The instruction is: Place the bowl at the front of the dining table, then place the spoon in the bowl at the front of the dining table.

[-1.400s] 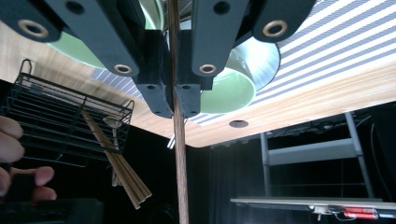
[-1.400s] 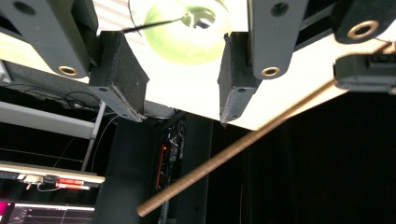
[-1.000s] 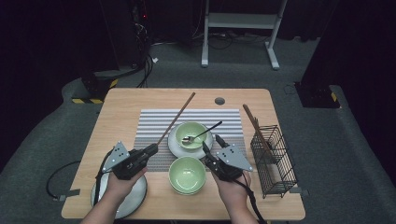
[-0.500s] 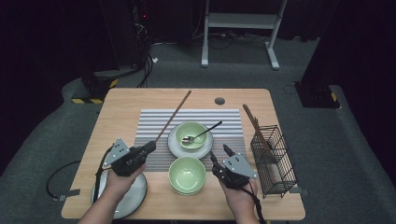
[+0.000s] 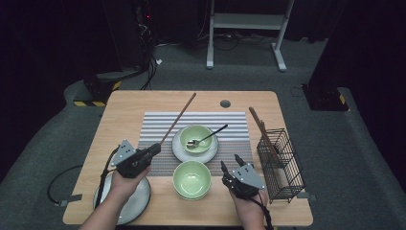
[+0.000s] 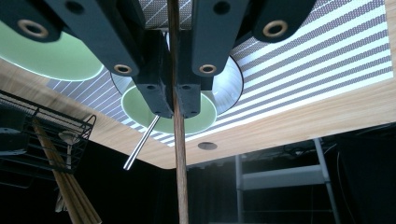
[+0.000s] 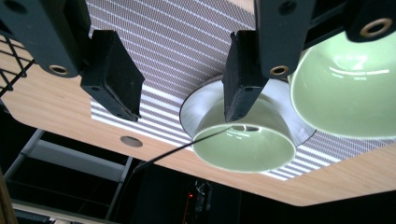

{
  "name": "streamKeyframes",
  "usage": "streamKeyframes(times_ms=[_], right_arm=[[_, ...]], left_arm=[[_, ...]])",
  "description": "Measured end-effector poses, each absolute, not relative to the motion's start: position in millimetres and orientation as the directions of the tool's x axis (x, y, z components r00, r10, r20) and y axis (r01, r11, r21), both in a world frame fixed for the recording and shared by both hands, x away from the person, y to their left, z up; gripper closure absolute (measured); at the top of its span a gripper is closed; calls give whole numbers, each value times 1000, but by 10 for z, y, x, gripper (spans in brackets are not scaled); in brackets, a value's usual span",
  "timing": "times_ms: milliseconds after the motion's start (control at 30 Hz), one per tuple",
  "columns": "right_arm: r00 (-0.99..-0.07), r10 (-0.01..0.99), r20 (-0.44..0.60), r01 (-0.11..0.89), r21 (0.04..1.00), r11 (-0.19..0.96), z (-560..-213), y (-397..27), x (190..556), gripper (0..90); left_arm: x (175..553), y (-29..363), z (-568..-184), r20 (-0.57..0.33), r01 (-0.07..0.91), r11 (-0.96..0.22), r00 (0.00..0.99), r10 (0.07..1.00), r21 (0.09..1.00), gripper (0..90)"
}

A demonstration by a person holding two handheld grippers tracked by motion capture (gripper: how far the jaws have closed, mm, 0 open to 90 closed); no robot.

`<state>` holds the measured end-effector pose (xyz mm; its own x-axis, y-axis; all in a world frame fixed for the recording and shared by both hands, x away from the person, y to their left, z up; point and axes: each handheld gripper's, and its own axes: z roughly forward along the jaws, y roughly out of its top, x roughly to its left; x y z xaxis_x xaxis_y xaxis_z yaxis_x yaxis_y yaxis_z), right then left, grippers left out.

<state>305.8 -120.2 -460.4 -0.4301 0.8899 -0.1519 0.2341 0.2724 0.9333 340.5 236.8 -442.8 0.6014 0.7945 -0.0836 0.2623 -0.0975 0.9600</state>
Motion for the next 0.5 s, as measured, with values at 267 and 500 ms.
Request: streamKeyframes(times_ms=[267, 500], right_arm=[[-430, 889, -155, 231, 933, 274, -4661, -1219, 3027, 447], [-430, 891, -148, 233, 935, 268, -4674, -1234, 3024, 447]], left_arm=[[3445, 2380, -4472, -95, 297, -99, 574, 813, 950, 847], [3478, 2370, -4470, -91, 313, -111, 565, 820, 943, 847]])
